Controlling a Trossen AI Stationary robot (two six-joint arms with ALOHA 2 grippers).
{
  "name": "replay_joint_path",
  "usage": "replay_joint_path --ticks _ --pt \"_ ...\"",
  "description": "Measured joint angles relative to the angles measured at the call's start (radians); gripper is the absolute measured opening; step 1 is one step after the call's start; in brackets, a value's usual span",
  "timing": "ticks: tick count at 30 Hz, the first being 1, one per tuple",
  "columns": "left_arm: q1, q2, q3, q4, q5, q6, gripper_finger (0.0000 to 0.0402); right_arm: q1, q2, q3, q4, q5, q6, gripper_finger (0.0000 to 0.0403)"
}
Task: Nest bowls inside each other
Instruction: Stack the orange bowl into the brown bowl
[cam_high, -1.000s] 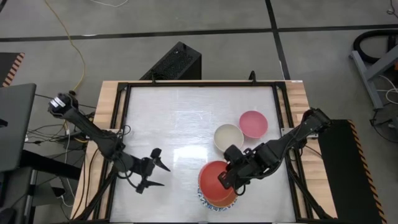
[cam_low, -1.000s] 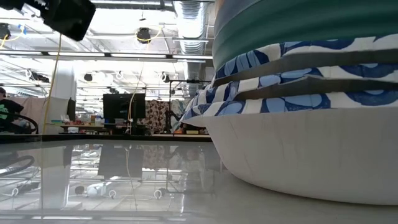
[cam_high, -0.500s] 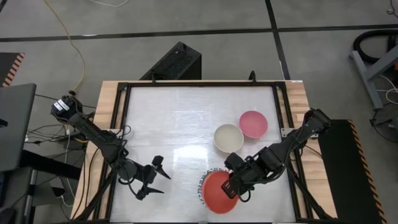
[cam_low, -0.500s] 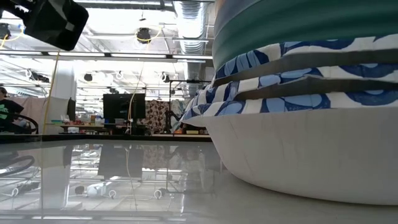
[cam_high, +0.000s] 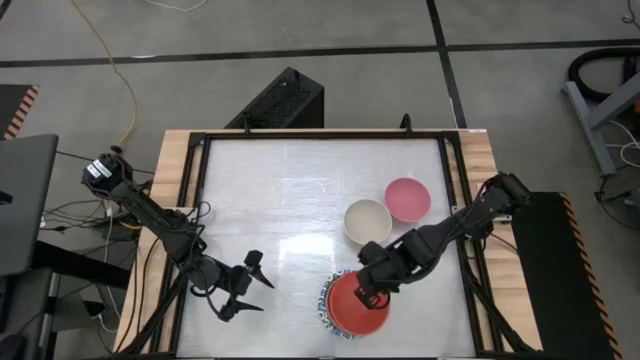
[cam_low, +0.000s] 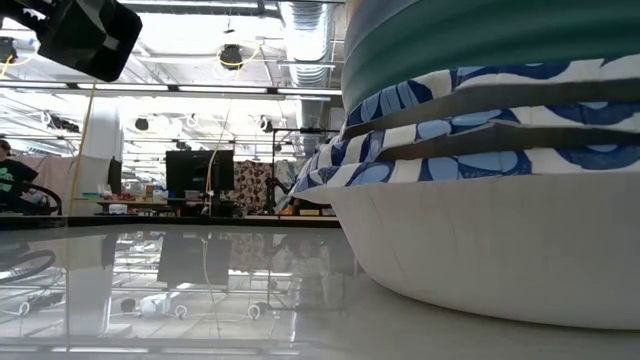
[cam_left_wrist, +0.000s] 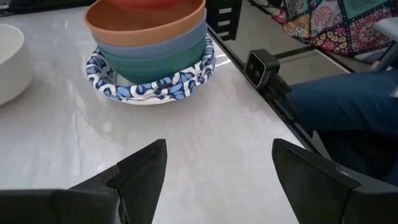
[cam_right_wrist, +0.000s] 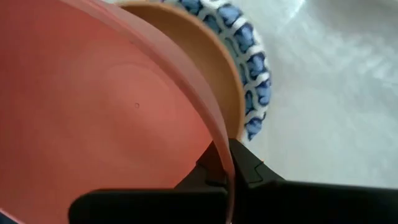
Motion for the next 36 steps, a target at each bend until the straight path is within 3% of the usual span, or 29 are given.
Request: replay_joint_path --ticks 17,30,36 --pt "0.0 0.0 0.0 0.002 0.0 0.023 0.0279 -0.081 0.0 -0.008 -0.008 -0.086 -0.024 0.0006" --pt "0.0 0.0 -0.001 0.007 0.0 0.026 0.0279 -0.081 0.0 -0.147 0.112 -0.163 -0.016 0.0009" --pt "0.0 0.0 -0.001 0.006 -0.001 0.025 0.0279 -0.081 0.0 -0.147 0.126 -0.125 -0.03 0.0025"
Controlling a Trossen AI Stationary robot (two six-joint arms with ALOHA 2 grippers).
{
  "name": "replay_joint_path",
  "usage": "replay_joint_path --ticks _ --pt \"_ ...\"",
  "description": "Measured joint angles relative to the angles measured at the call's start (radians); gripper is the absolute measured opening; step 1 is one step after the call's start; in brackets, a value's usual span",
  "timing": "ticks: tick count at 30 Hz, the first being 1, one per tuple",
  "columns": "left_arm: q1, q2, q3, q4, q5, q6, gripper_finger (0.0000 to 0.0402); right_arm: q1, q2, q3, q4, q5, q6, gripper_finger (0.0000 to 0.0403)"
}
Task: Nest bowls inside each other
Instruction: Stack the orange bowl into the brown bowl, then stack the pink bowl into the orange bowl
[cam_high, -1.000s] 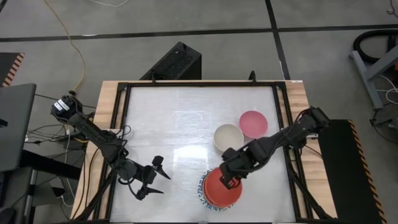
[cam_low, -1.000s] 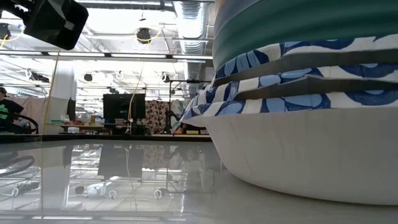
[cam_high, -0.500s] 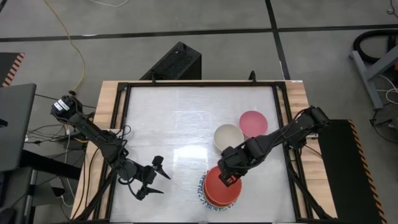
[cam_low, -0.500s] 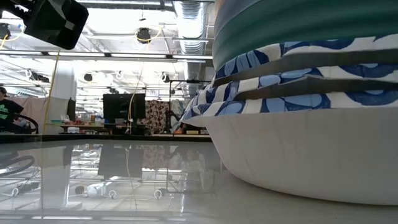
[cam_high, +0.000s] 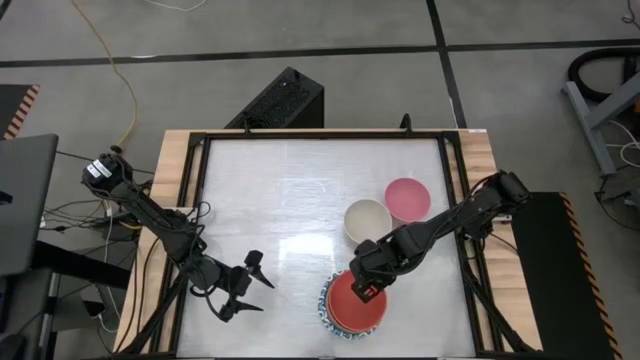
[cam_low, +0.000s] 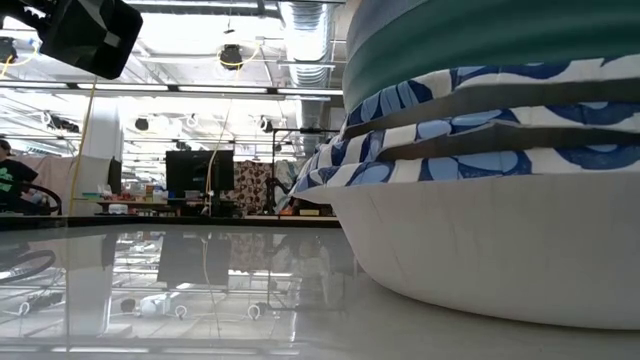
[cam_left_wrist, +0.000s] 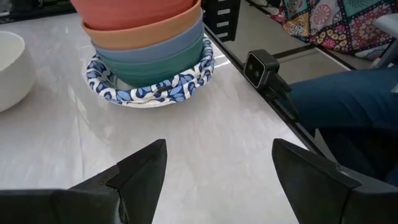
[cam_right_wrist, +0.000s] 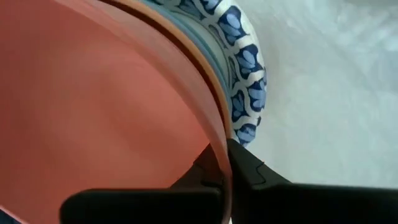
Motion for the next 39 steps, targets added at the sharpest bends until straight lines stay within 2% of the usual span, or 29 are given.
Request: replay_joint_path --ticks 5,17,34,39 --pt "0.0 0.0 0.0 0.0 0.0 0.021 0.0279 0.0 0.0 0.0 0.001 0.044 -0.017 0.0056" --pt "0.0 0.0 0.0 -0.008 0.0 0.017 0.0279 0.0 -0.009 0.0 0.007 0.045 -0.044 0.0126" --pt "0.0 0.0 0.0 -0.009 -0.038 -0.016 0.0279 0.002 -0.041 0.001 0.002 0.076 -0.067 0.0134" --pt "0.0 0.0 0.0 -0.014 -0.038 -0.003 0.0279 0.009 -0.063 0.049 -0.094 0.101 -0.075 0.0134"
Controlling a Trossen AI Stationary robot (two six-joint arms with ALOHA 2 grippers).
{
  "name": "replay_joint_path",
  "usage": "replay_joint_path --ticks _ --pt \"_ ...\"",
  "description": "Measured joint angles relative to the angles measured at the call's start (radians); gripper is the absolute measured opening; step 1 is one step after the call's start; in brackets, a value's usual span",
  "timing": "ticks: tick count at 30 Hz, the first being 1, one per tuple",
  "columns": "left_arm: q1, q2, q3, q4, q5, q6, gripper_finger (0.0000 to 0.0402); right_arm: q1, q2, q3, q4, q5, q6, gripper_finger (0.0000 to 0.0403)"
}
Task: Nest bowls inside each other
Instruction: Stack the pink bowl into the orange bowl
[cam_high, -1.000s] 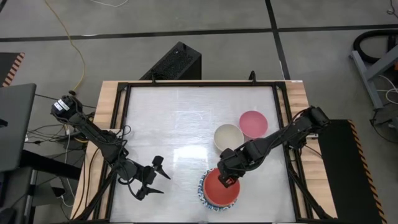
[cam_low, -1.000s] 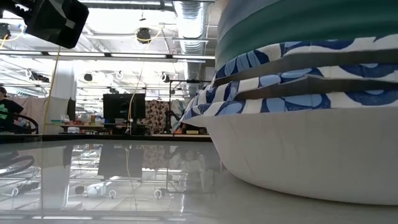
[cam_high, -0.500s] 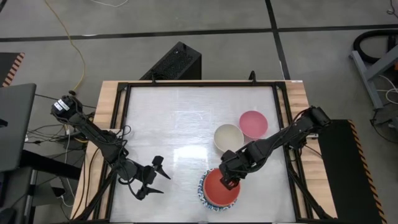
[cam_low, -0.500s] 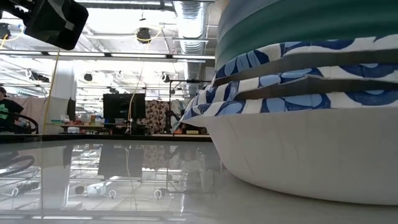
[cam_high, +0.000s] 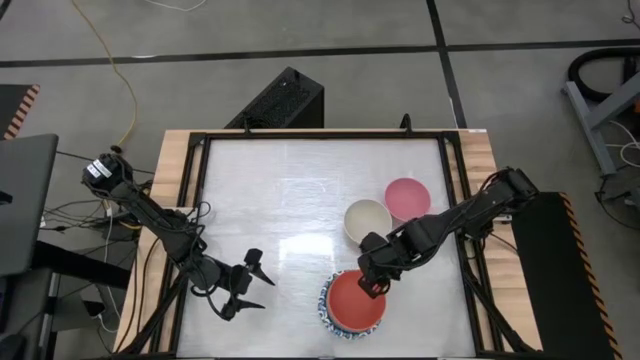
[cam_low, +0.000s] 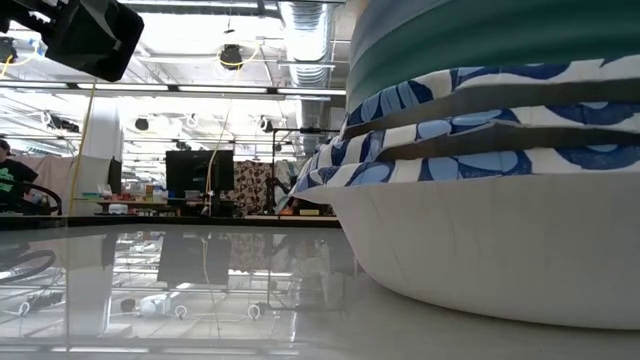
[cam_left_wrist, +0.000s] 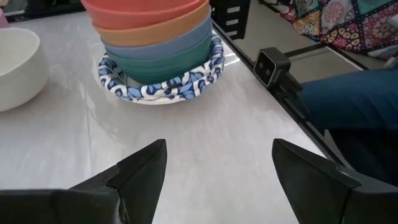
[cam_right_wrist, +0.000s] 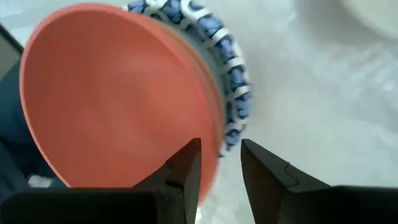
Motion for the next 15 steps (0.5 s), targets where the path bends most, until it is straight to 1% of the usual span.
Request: replay_joint_path --ticks 3,7,10,15 --pt "0.0 0.0 0.0 -0.004 0.0 0.001 0.0279 0.0 -0.025 0.035 -0.055 0.067 0.0 0.0134" --pt "0.0 0.0 0.0 -0.009 -0.002 0.001 0.0279 0.012 -0.04 0.059 -0.103 0.203 0.006 0.012" --pt "0.0 0.0 0.0 -0.016 -0.014 -0.01 0.0279 0.016 -0.032 0.06 -0.1 0.219 -0.009 0.0089" --pt "0.0 0.0 0.0 -0.017 -0.017 -0.028 0.0279 0.017 -0.002 0.038 -0.099 0.219 -0.019 0.0017"
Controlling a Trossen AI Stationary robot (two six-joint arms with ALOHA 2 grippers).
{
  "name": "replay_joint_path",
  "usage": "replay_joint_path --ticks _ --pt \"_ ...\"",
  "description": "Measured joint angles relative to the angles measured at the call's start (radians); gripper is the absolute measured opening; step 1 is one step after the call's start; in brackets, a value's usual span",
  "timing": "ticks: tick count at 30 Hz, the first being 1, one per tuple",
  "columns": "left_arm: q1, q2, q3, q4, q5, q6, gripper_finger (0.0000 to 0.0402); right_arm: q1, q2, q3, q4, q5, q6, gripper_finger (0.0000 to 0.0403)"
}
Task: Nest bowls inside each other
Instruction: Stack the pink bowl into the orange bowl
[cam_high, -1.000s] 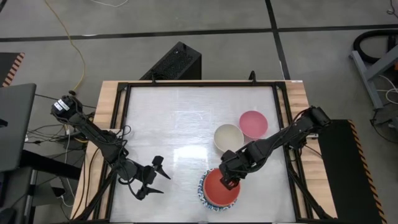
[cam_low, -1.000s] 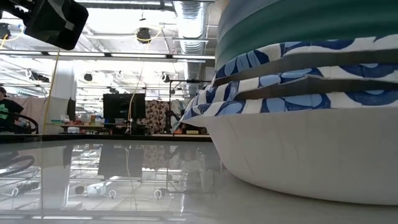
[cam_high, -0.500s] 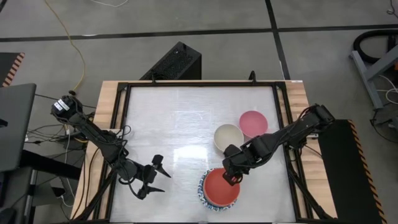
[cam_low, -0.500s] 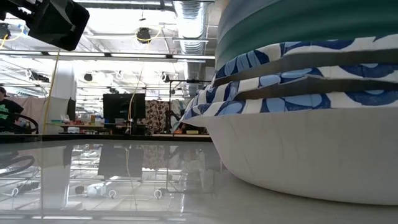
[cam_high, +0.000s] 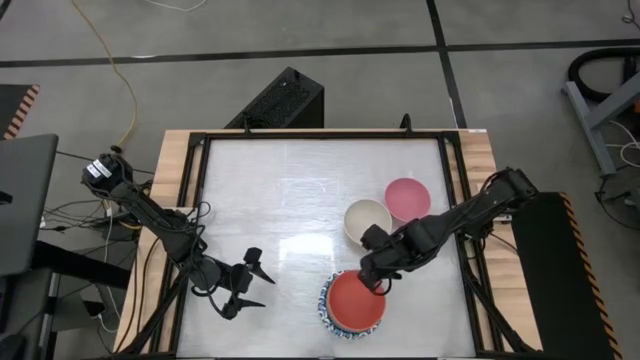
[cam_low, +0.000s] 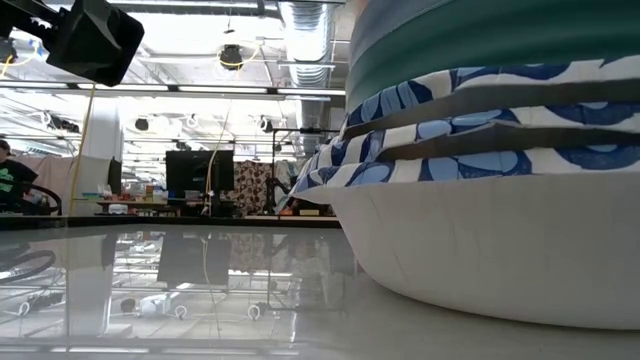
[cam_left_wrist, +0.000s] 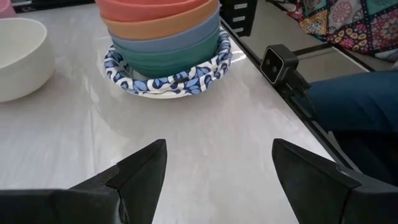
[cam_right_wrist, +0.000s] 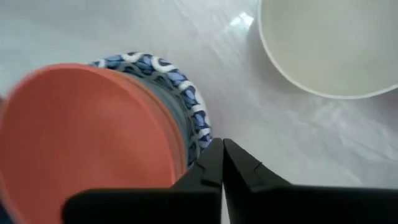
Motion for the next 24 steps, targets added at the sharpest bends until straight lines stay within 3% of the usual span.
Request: replay_joint_path --ticks 6,12,24 --pt "0.0 0.0 0.0 -0.001 -0.002 0.001 0.0279 0.003 0.0 -0.024 0.013 0.025 0.042 0.0025" --pt "0.0 0.0 0.0 -0.001 -0.008 -0.003 0.0279 0.01 0.001 -0.024 0.017 0.128 0.046 0.0014" --pt "0.0 0.0 0.0 -0.01 -0.009 -0.006 0.0279 0.031 0.12 -0.024 0.059 0.213 0.049 0.0014"
